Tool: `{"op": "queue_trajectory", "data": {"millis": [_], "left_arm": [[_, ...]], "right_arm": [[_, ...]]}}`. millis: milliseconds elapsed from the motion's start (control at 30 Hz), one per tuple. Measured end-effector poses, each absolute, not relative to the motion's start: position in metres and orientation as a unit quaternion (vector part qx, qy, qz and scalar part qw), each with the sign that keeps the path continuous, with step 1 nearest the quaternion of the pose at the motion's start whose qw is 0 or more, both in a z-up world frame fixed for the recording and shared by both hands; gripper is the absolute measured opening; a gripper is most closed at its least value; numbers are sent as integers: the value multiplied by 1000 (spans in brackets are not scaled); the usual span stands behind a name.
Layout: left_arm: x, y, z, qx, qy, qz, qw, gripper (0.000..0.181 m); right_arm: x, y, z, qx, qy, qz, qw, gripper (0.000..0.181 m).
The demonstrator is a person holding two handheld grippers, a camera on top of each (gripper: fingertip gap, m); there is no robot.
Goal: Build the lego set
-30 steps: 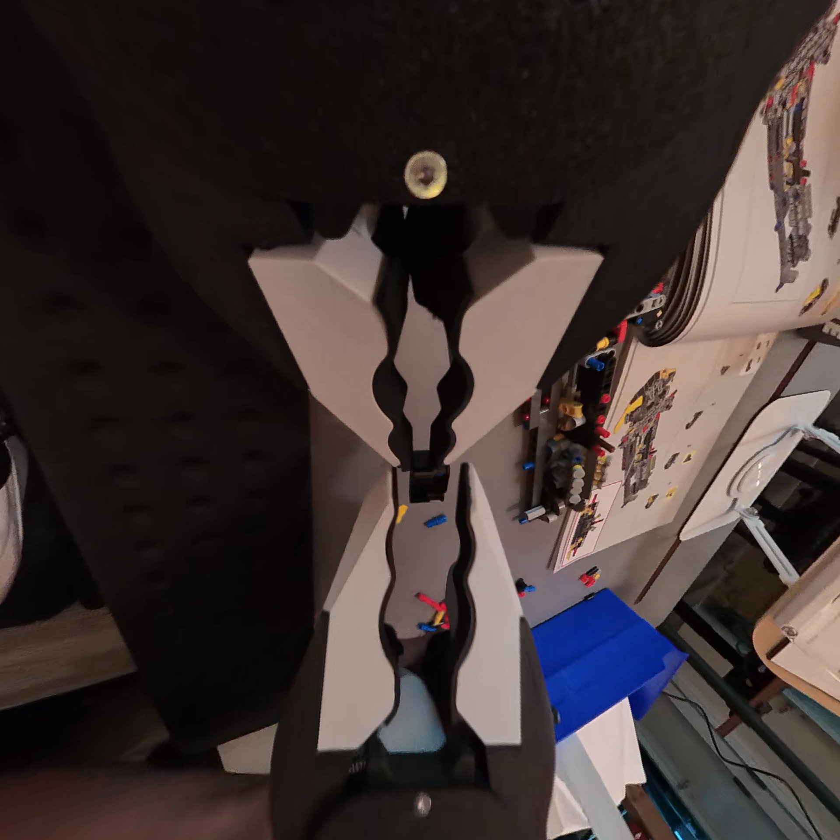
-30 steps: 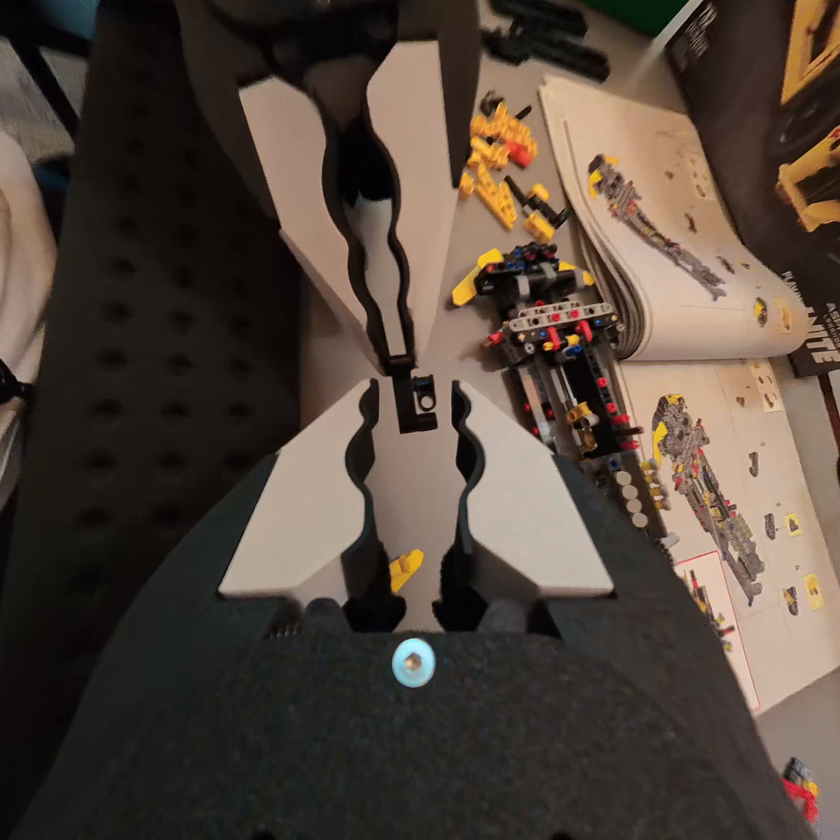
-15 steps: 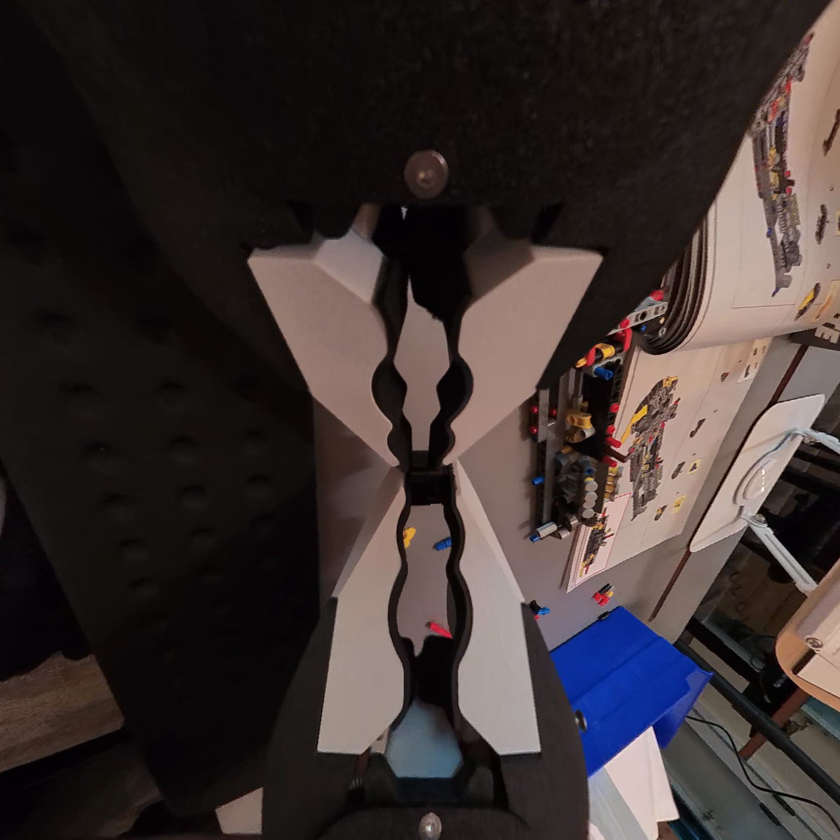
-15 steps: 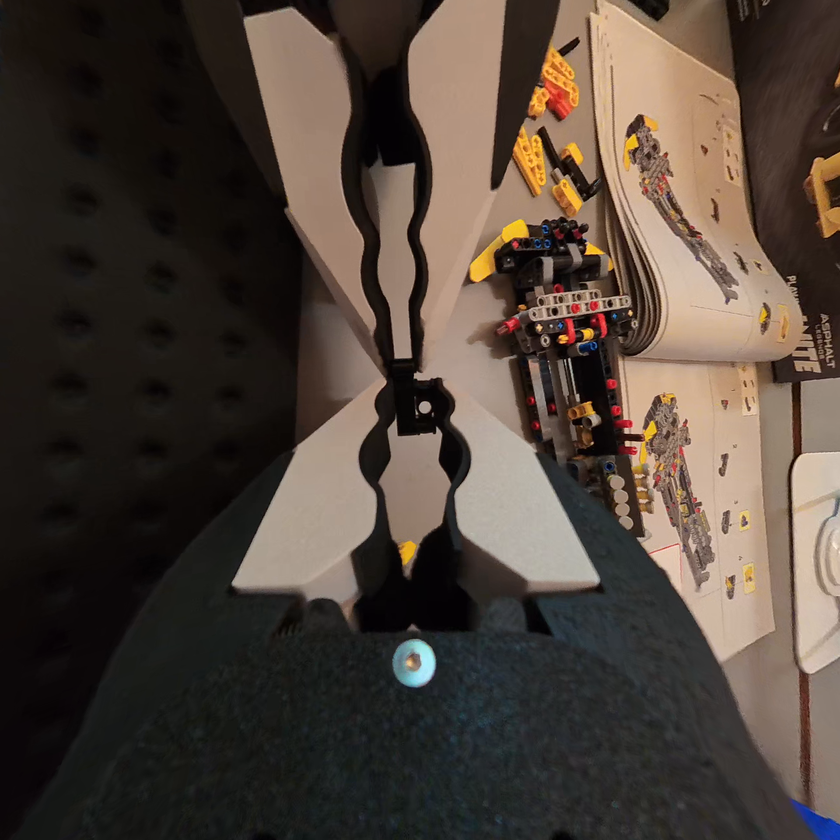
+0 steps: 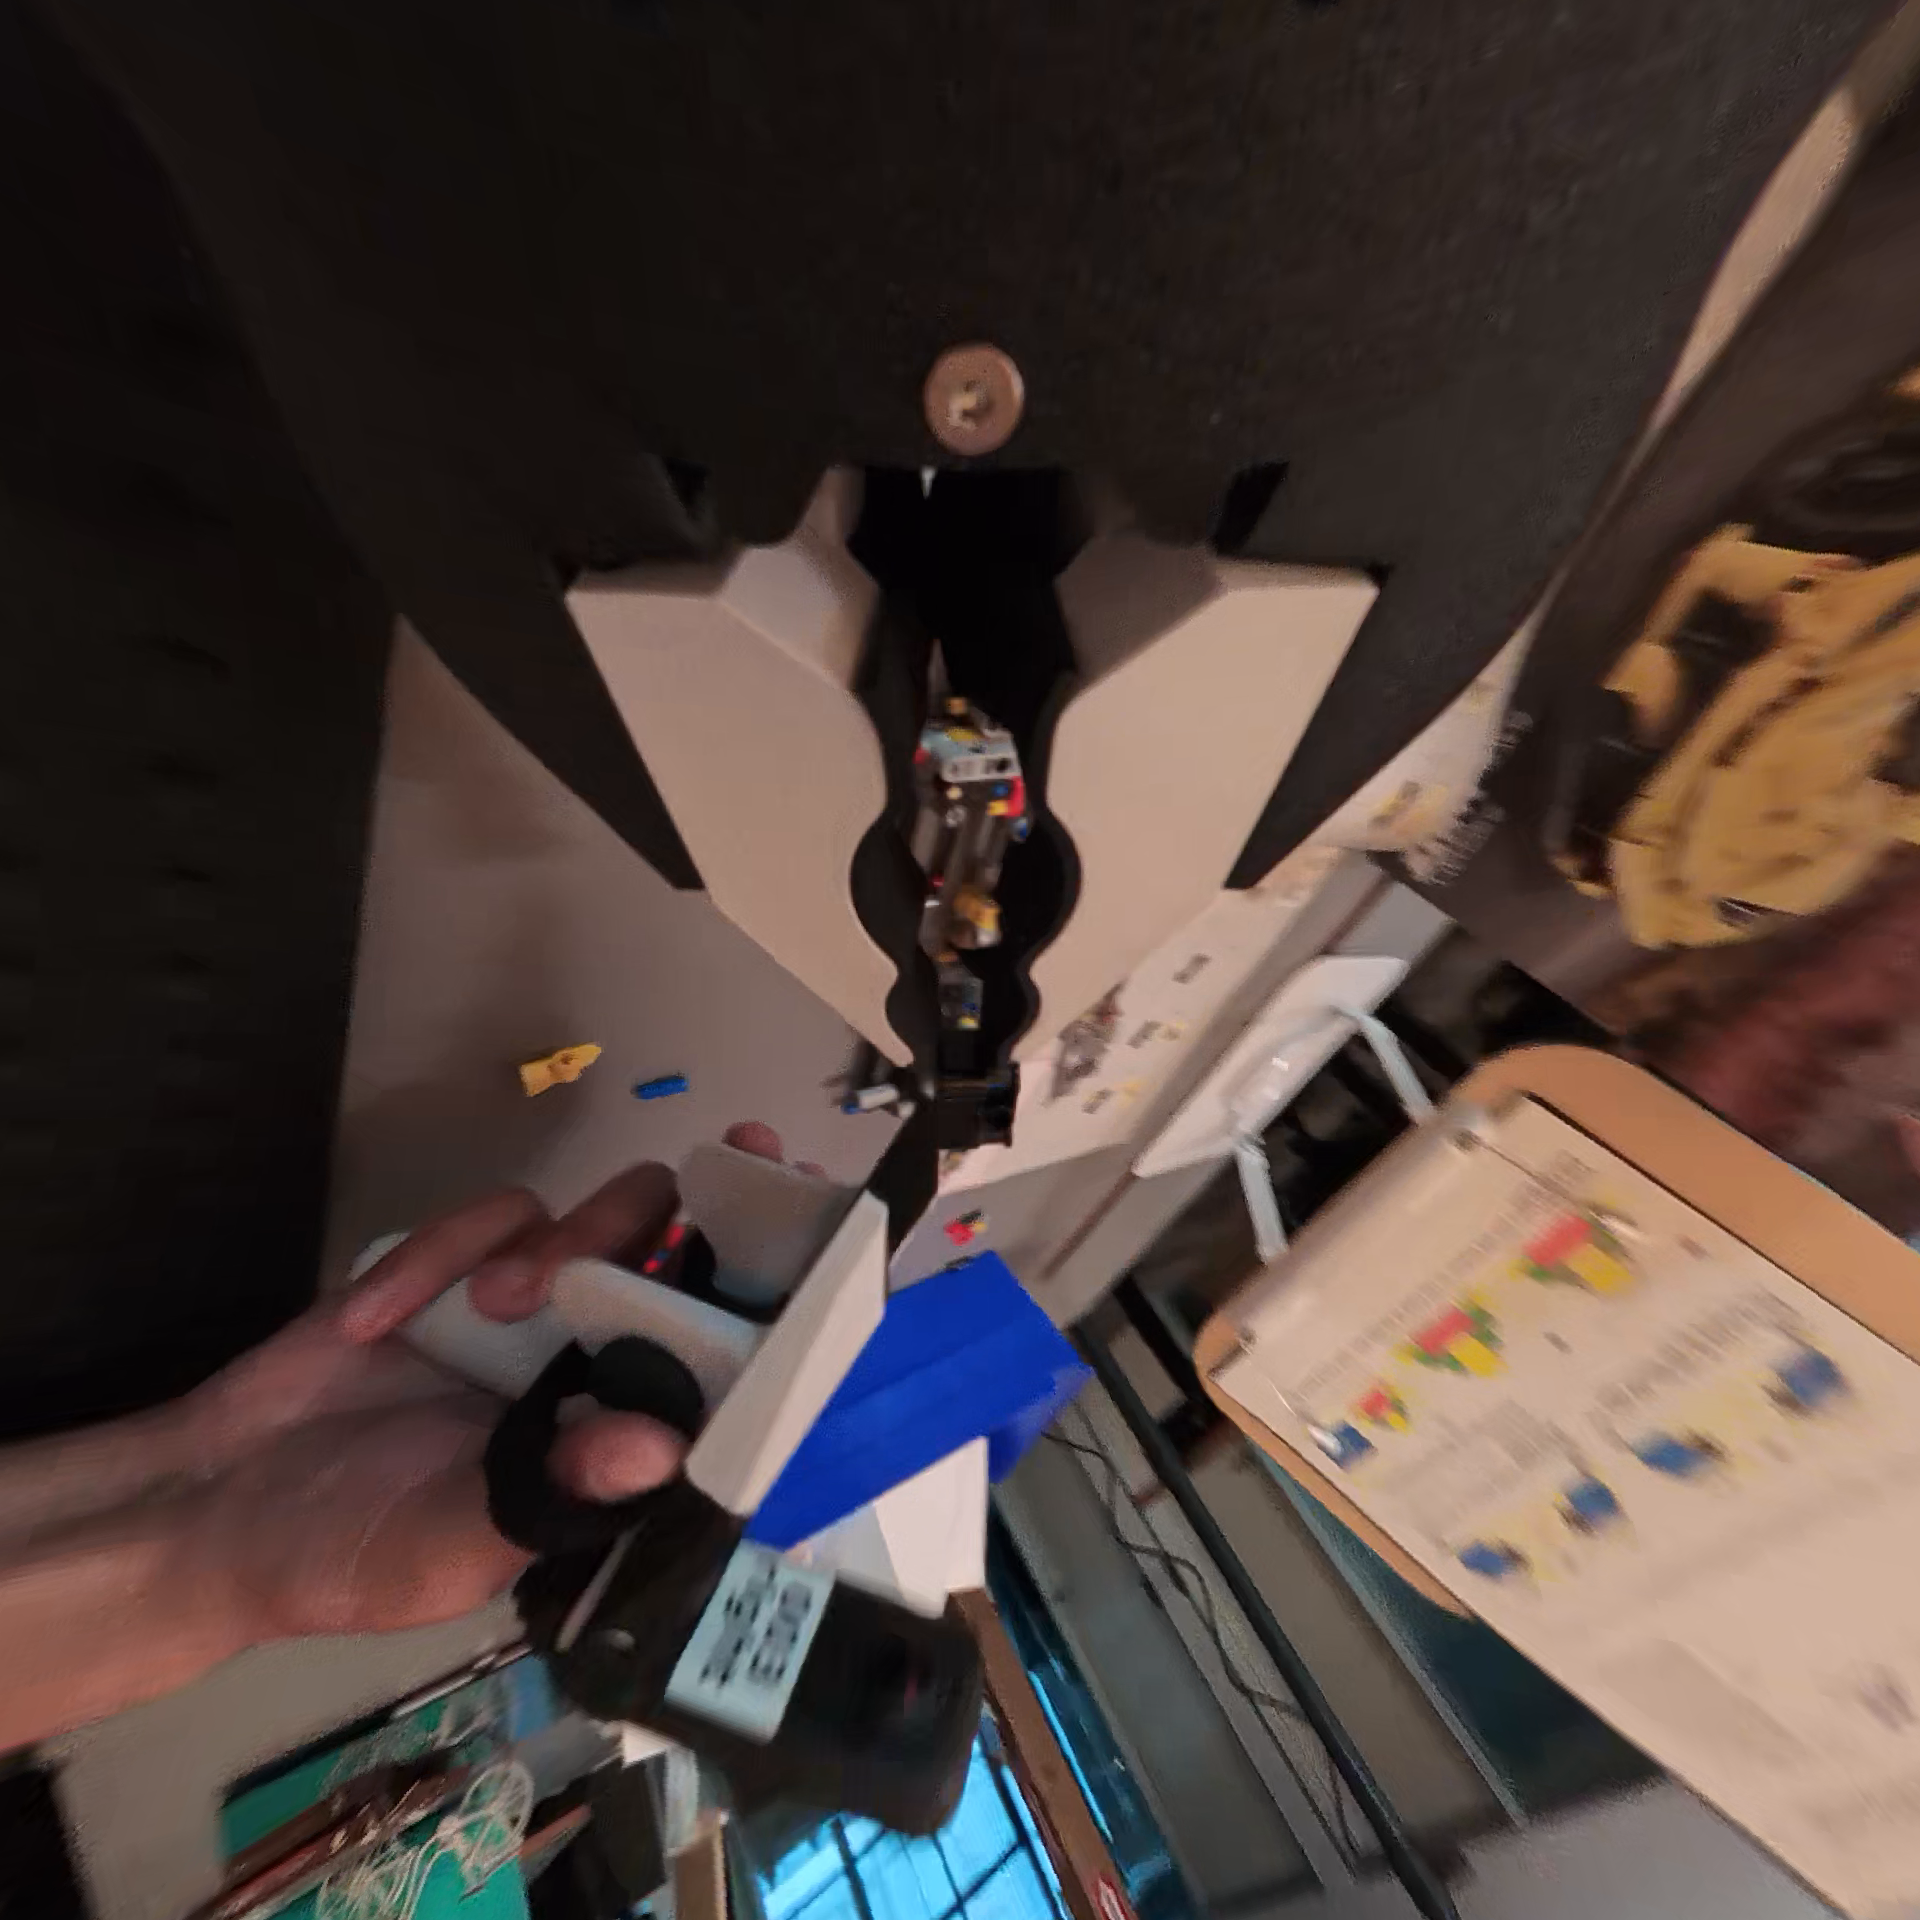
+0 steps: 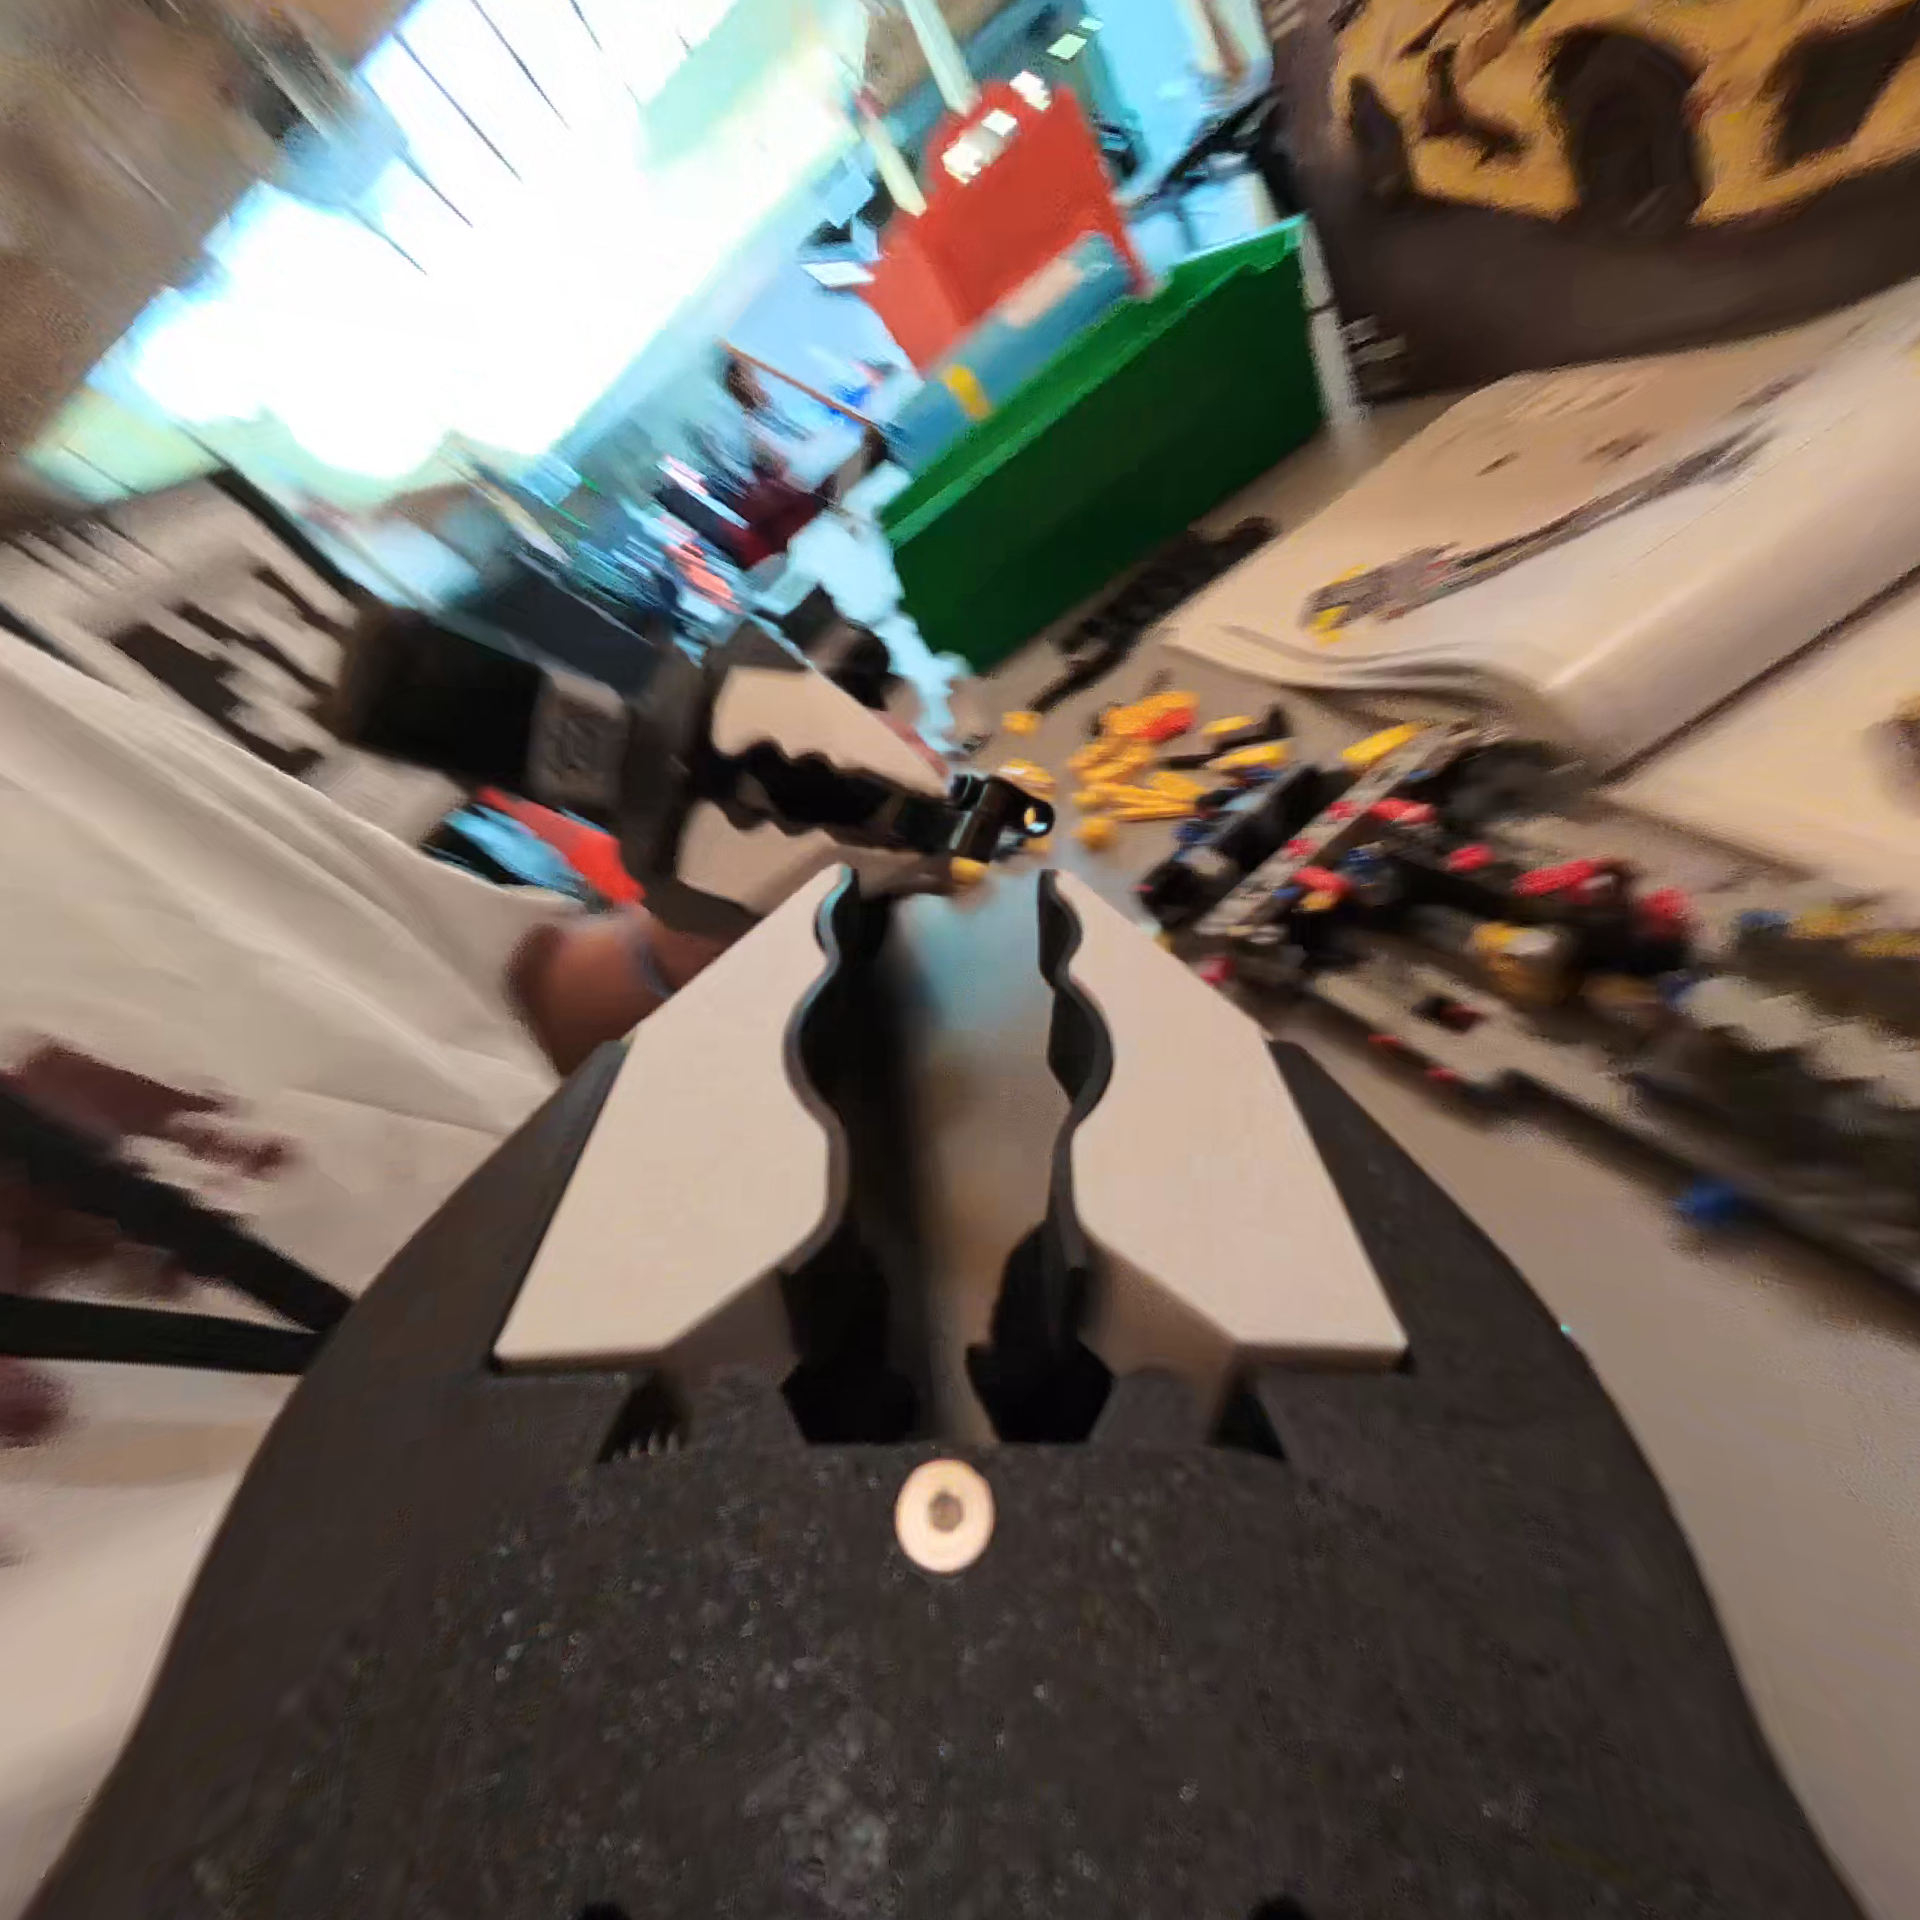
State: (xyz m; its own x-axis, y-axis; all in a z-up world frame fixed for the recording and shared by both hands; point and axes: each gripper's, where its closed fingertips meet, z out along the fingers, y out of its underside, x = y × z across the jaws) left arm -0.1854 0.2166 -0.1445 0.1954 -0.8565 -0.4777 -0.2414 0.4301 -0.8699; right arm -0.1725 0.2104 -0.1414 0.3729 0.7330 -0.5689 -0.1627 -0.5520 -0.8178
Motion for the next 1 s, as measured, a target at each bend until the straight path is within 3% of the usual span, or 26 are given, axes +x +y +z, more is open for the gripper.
{"op": "queue_trajectory", "data": {"millis": [133,267,500,633,767,1000], "left_arm": [[-186,217,-138,-453,577,-211,646,5],[-190,231,-133,-501,536,-241,635,6],[-188,232,-123,-580,412,-484,509,7],[-187,236,-122,-597,337,-600,412,6],[-186,234,-124,-598,310,-648,355,6],[-183,229,-127,-596,312,-664,326,6]], "right_arm": [[-183,202,-133,-667,-168,630,360,33],[-174,219,-151,-721,-204,493,441,30],[-162,236,-149,-704,-250,360,560,42],[-169,233,-132,-675,-224,430,556,42],[-172,234,-123,-661,-218,442,565,28],[-169,235,-123,-661,-243,372,605,28]]}}
